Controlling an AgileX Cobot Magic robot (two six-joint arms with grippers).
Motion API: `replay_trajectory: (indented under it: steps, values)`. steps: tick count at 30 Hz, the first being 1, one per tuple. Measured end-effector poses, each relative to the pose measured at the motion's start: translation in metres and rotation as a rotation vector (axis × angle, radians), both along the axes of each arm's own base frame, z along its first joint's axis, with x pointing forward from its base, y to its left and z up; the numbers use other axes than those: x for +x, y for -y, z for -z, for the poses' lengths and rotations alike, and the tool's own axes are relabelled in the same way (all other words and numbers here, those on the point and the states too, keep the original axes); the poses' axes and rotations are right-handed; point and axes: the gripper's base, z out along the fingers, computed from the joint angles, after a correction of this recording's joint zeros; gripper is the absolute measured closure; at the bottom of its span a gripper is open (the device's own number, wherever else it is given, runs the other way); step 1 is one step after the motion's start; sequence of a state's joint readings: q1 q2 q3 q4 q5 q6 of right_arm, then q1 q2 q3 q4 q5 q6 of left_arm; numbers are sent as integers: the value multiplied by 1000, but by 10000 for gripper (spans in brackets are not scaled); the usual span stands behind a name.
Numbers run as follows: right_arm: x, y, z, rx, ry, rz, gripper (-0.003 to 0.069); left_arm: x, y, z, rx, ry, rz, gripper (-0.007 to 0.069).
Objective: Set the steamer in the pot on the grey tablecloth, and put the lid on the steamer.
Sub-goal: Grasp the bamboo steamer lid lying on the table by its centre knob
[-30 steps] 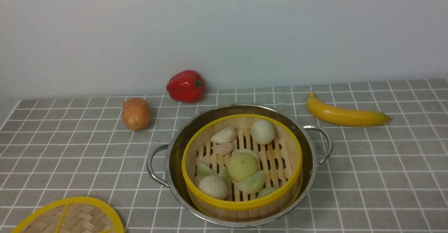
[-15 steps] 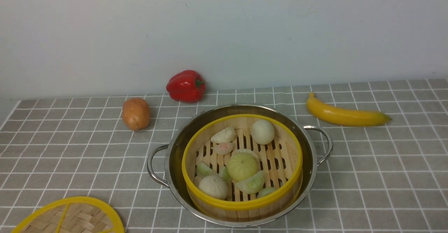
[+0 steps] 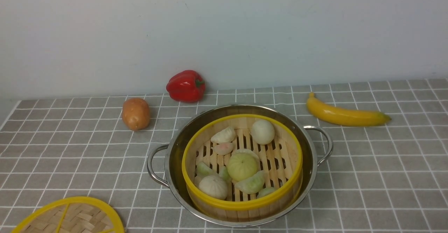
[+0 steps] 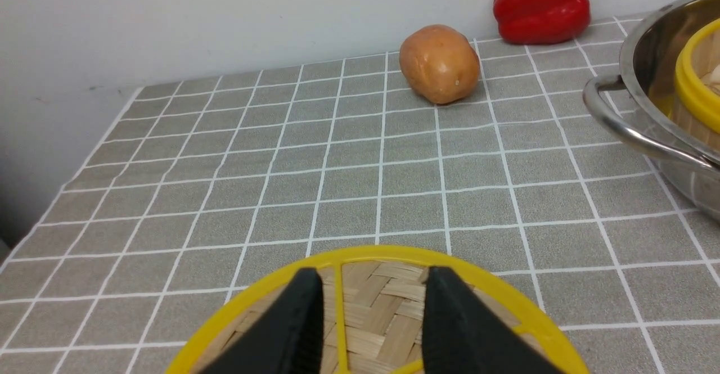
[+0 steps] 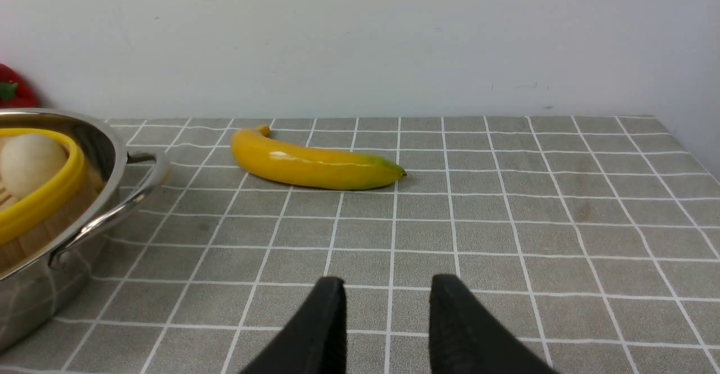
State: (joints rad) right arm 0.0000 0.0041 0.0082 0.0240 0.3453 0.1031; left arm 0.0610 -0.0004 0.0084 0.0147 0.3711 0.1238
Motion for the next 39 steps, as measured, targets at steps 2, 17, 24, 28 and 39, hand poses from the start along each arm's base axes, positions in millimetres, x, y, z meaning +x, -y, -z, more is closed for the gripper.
replay_trajectory:
  steps: [2,17,24,28,39]
  values:
    - [0,0,0,0,0,0,420,0,0,0,0,0,0,382]
    - [0,0,0,0,-1,0,419,0,-2,0,96,-2,6,382]
    - [0,0,0,1,-1,0,419,2,1,-7,-21,83,4,382]
    - [0,0,0,1,-1,0,419,3,5,-13,-260,151,-4,382]
    - [0,0,0,1,-1,0,419,4,3,-29,-616,337,-47,382]
